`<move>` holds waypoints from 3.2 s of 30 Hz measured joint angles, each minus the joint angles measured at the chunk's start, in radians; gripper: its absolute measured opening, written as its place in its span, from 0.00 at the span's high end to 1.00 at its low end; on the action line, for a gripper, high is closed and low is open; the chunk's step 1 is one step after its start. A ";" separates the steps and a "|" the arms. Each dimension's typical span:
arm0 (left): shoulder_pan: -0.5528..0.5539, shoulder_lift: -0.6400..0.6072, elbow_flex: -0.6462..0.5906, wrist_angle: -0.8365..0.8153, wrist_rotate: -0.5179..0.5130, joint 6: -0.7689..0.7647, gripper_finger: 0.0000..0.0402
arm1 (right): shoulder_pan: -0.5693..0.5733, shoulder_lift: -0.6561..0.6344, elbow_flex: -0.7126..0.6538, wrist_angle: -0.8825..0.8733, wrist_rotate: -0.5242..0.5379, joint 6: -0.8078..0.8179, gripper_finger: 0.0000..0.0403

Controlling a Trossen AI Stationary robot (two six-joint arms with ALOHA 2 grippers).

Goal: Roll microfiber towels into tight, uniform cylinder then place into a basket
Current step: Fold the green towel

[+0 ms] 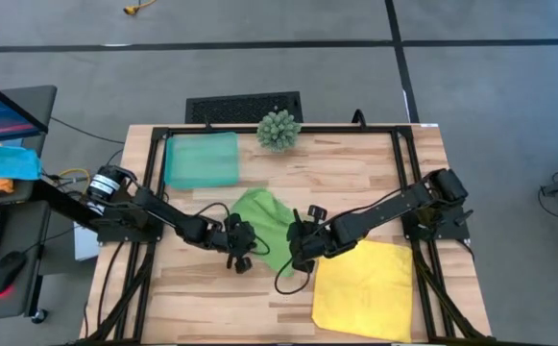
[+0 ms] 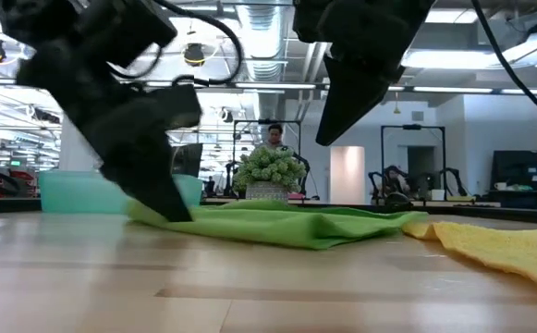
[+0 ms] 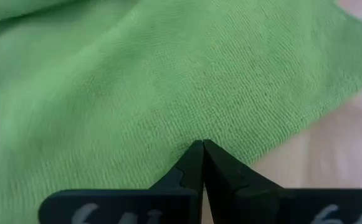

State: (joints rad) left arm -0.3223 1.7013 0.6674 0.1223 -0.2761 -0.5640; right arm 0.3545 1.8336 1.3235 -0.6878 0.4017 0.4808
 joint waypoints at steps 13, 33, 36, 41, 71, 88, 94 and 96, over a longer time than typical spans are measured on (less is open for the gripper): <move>-0.100 -0.120 0.116 -0.806 -0.034 0.093 1.00 | -0.058 0.000 -0.003 -0.011 0.044 0.042 0.71; -0.259 -0.068 0.291 -0.643 -0.224 -0.111 1.00 | -0.131 0.080 -0.001 0.072 0.049 -0.106 0.71; -0.281 -0.023 0.290 -0.682 -0.235 -0.179 1.00 | -0.135 0.088 -0.003 0.165 0.044 -0.190 0.71; -0.333 0.005 0.290 -0.788 -0.271 -0.317 1.00 | -0.146 0.113 -0.004 0.335 0.041 -0.330 0.71; -0.468 -0.007 0.112 -0.670 -0.340 -0.589 1.00 | -0.352 0.412 0.157 0.696 -0.284 -0.354 0.71; -0.527 -0.007 0.113 -0.675 -0.310 -0.628 1.00 | -0.402 0.437 0.281 0.392 -0.148 -0.355 0.71; -0.530 -0.007 0.113 -0.684 -0.312 -0.636 1.00 | -0.419 0.437 0.303 0.321 -0.108 -0.358 0.71; -0.530 -0.007 0.113 -0.687 -0.330 -0.636 1.00 | -0.416 0.437 0.303 0.306 -0.102 -0.359 0.71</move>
State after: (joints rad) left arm -0.8528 1.6939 0.7807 -0.5651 -0.6066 -1.1999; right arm -0.0618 2.2704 1.6260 -0.3819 0.3001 0.1220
